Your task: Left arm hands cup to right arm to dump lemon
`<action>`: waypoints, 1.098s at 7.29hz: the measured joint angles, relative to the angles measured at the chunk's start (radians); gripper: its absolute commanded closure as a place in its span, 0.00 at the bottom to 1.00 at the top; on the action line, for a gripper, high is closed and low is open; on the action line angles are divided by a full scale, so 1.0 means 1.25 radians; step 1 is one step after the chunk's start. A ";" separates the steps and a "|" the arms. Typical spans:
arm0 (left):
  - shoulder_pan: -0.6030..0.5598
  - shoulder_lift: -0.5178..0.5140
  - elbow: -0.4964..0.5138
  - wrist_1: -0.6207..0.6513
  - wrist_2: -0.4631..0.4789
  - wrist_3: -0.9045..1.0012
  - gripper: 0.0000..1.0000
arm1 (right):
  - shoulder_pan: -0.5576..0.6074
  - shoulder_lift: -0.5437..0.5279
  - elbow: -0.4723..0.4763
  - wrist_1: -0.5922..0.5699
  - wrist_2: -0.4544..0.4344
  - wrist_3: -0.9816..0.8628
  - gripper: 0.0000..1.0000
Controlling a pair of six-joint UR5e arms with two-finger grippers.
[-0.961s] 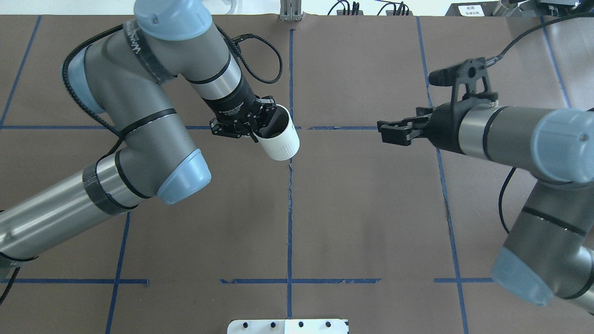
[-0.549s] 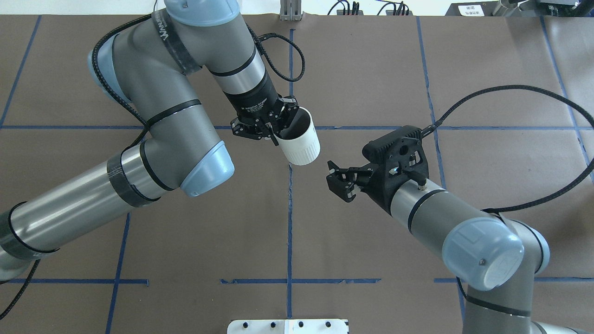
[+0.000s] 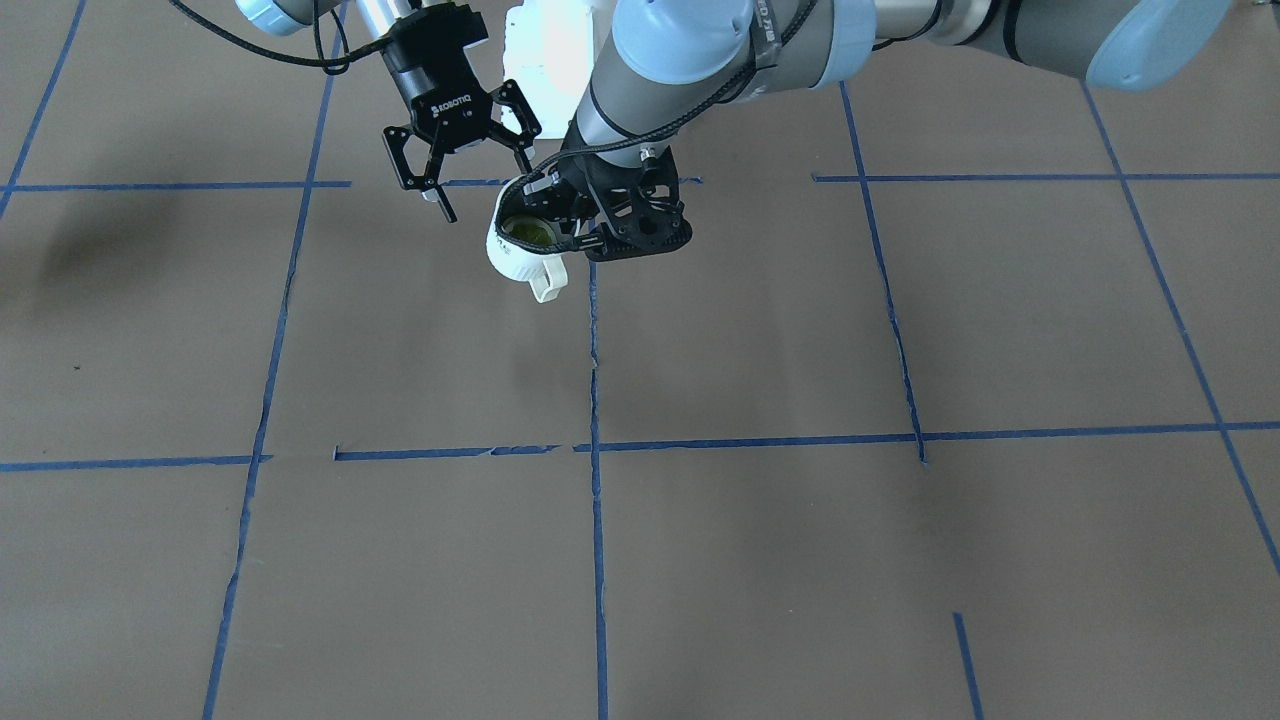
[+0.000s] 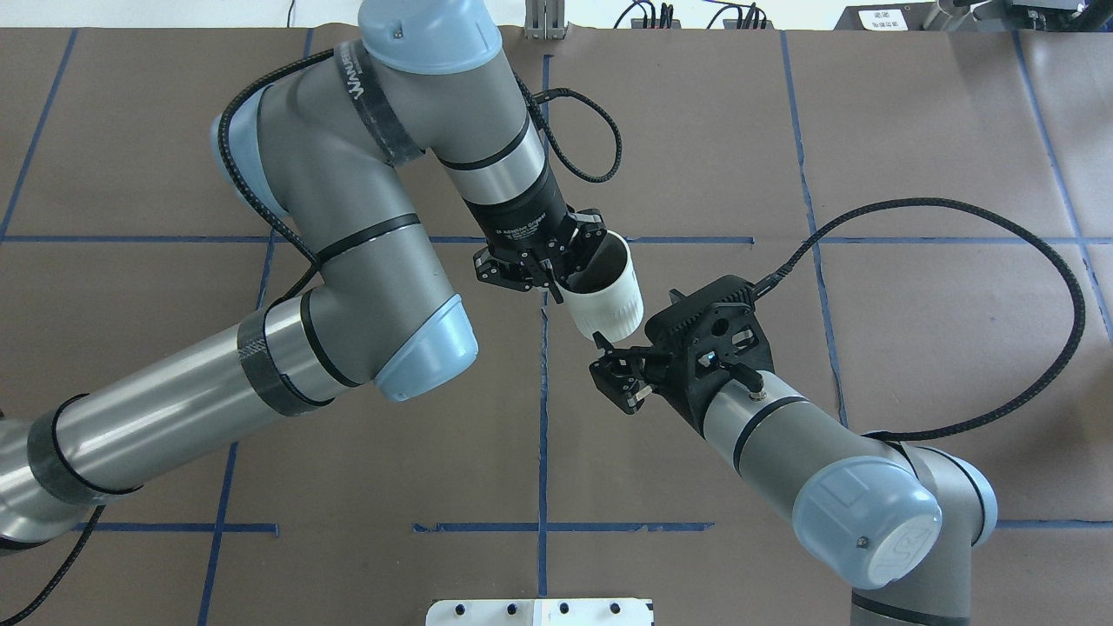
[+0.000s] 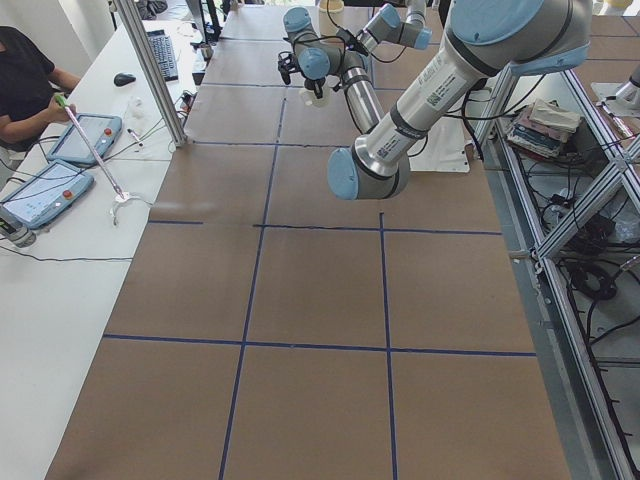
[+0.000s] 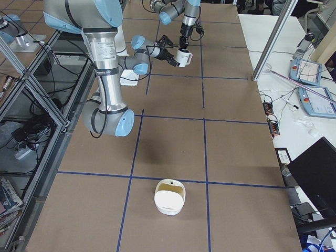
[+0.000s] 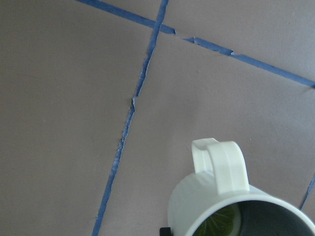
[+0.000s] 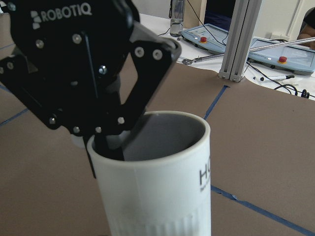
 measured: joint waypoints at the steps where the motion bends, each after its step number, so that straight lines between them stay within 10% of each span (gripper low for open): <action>1: 0.008 -0.005 0.000 0.000 0.000 0.000 1.00 | 0.000 0.000 -0.002 0.000 -0.001 -0.012 0.00; 8: 0.024 -0.025 -0.003 0.001 -0.047 -0.005 0.96 | -0.001 -0.001 -0.019 -0.001 -0.002 -0.036 0.08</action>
